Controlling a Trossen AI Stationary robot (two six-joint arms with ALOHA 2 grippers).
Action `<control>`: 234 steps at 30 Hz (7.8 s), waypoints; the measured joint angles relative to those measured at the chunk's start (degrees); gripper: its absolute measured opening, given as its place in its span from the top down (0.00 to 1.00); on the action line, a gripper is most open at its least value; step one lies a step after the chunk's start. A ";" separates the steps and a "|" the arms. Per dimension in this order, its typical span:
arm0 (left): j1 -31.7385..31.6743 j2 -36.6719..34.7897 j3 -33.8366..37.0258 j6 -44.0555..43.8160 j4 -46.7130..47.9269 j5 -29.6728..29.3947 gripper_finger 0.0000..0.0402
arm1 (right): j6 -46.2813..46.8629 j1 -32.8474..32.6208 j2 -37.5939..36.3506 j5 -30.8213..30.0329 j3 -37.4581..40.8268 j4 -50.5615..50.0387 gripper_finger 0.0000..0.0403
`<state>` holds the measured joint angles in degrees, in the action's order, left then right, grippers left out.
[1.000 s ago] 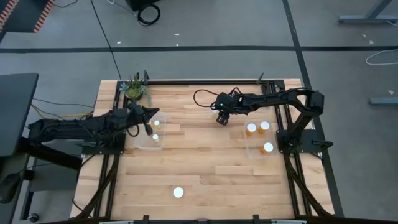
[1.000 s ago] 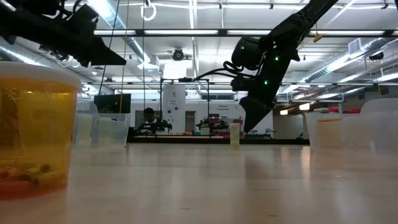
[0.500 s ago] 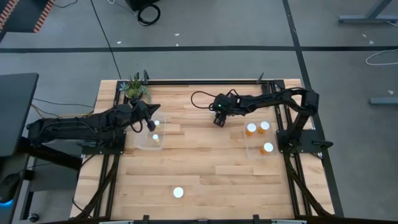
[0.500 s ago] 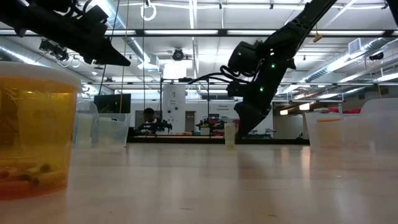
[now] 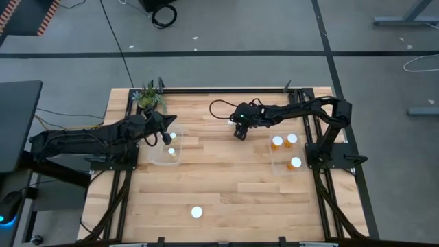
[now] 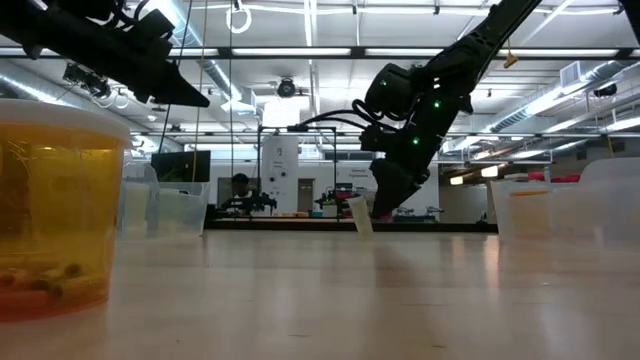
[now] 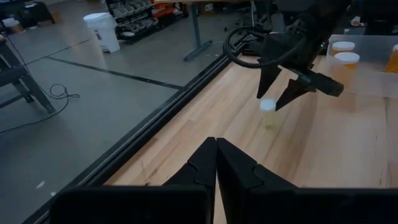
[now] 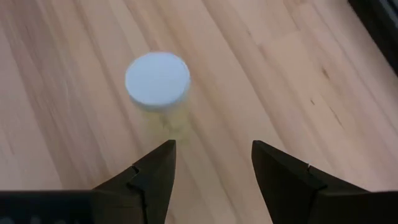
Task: Pick and place medicine bottles into bin by pill shape (circle, oval)
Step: Put the yellow pill bottle into the left transparent bin
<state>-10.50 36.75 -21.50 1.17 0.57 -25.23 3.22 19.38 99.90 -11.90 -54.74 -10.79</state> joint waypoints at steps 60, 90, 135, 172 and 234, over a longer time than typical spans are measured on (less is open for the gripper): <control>-8.59 74.91 -53.36 3.25 4.37 34.69 0.71 | 5.51 -9.57 -39.90 -6.75 21.65 -0.06 0.46; -6.73 81.89 -55.71 13.00 0.11 26.22 0.46 | 7.02 -15.43 -39.08 -10.91 21.81 2.03 0.46; -7.45 81.33 -61.90 -20.20 27.36 15.45 0.41 | 4.37 -15.43 -39.08 -11.62 21.79 3.94 0.46; -4.26 81.74 -64.83 6.00 40.67 12.40 0.50 | -4.30 -13.40 -39.08 -3.00 21.77 5.39 0.46; -4.65 74.72 -63.63 19.02 35.17 18.96 0.75 | -3.54 -13.53 -43.52 -5.13 19.37 -0.34 0.46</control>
<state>-15.16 111.47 -85.12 20.18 35.75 -6.27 -0.32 5.85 56.38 -17.03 -35.38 -11.13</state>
